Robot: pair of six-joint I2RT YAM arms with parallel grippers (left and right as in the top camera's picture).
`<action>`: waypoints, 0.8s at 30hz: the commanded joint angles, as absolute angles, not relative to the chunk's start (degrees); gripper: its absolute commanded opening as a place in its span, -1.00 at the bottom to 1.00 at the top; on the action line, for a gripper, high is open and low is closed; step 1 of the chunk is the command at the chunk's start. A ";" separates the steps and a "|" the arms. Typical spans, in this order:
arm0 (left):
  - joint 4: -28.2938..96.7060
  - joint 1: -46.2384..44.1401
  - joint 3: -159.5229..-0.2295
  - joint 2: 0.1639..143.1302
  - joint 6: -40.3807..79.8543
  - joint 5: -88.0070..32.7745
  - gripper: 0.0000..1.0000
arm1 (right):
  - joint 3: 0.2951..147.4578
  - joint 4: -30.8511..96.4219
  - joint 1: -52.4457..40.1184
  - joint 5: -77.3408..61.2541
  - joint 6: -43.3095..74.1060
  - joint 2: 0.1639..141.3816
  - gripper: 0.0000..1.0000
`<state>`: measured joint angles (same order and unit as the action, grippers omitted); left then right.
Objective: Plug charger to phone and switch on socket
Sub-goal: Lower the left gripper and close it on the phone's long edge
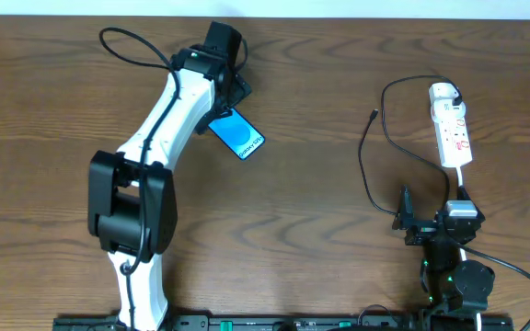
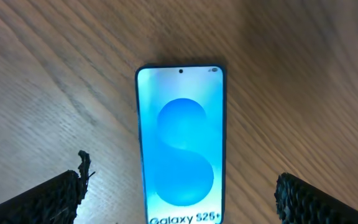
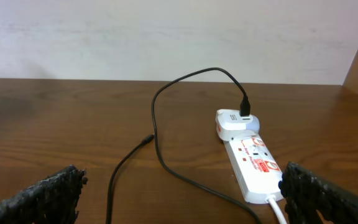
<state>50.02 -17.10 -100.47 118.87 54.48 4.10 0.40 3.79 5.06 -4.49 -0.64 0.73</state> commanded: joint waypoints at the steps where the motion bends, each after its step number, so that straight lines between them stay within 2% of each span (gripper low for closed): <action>1: 48.99 -17.21 -101.27 120.84 57.34 3.86 0.98 | 0.32 4.01 4.80 -4.67 -0.93 0.56 0.98; 24: 47.00 -19.07 -101.03 127.04 61.36 4.64 0.98 | 0.32 3.99 4.80 -4.67 -0.93 0.56 0.99</action>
<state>46.85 -18.98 -100.47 125.82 59.40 3.77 0.40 3.79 5.06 -4.49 -0.64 0.73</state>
